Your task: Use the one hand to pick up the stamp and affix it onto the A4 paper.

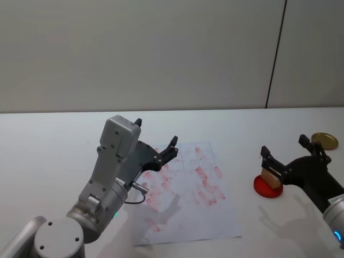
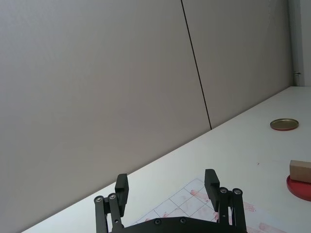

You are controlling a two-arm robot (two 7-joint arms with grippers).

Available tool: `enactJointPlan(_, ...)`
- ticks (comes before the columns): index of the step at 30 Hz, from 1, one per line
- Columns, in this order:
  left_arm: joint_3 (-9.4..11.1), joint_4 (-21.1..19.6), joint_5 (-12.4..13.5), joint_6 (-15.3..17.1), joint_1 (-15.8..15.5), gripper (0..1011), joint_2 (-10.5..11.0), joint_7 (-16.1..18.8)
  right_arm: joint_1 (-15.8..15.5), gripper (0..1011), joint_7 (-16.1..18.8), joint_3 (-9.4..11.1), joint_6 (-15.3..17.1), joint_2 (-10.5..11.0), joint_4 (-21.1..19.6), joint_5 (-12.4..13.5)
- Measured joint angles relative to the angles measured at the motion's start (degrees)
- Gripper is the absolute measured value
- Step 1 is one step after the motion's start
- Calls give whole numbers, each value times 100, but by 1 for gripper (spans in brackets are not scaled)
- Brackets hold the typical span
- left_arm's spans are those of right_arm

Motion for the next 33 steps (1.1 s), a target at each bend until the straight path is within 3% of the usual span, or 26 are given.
enactJointPlan(14, 0, 0, 0, 0, 0, 993, 0, 0, 78, 1001, 101, 32, 17, -11, 129, 49)
enactJointPlan(33, 0, 0, 0, 0, 0, 993, 0, 0, 545, 1001, 520, 76, 404, -141, 882, 159)
